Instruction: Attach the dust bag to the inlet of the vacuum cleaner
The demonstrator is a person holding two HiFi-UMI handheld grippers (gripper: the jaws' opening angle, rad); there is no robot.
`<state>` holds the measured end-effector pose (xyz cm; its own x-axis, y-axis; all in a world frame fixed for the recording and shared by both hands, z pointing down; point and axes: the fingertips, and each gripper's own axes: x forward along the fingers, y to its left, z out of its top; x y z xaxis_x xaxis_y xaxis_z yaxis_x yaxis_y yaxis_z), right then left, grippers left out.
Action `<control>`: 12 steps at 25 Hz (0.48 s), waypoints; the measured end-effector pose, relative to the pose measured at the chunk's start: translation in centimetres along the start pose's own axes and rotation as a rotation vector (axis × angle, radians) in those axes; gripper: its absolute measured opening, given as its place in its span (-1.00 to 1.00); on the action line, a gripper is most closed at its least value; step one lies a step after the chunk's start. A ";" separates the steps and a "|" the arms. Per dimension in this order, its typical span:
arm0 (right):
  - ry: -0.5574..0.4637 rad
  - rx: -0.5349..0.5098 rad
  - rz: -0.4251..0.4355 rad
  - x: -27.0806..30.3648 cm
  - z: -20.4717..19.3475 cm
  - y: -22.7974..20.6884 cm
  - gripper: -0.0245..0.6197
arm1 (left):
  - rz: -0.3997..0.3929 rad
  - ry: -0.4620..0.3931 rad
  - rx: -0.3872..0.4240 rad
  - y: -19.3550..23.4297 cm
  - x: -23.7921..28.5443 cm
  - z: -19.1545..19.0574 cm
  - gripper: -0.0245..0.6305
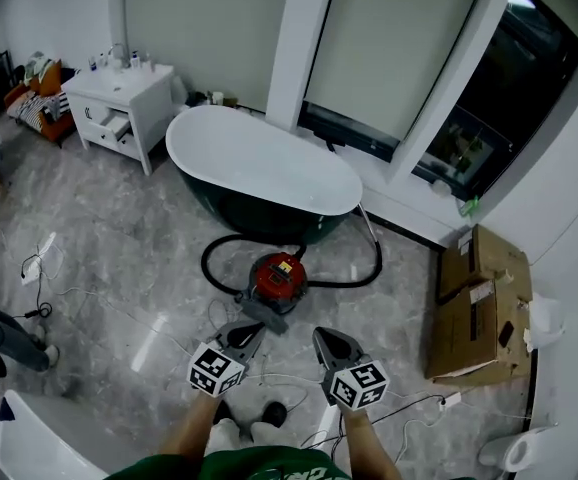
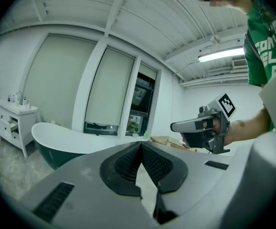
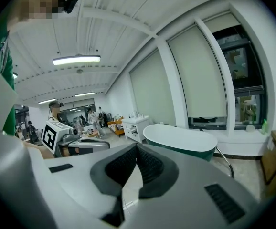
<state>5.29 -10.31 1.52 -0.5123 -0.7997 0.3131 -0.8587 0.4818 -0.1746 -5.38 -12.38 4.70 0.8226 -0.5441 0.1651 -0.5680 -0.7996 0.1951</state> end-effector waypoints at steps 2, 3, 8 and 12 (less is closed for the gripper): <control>-0.010 -0.001 0.001 -0.4 0.6 0.5 -0.90 | -0.001 -0.029 -0.004 -0.5 -0.4 1.2 -0.92; -0.013 -0.003 0.005 -0.5 0.8 0.8 -0.90 | -0.002 -0.043 -0.006 -0.6 -0.7 1.7 -0.92; -0.012 -0.022 0.018 -0.2 1.3 2.6 -0.90 | 0.009 -0.080 -0.026 -0.5 -2.4 2.8 -0.92; -0.022 -0.043 0.025 0.3 2.4 2.9 -0.90 | 0.014 -0.083 -0.017 -0.3 -2.8 3.5 -0.92</control>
<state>2.57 -10.04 -1.12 -0.5342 -0.7947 0.2881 -0.8446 0.5163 -0.1418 -7.45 -11.53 0.80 0.8134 -0.5751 0.0877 -0.5795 -0.7876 0.2094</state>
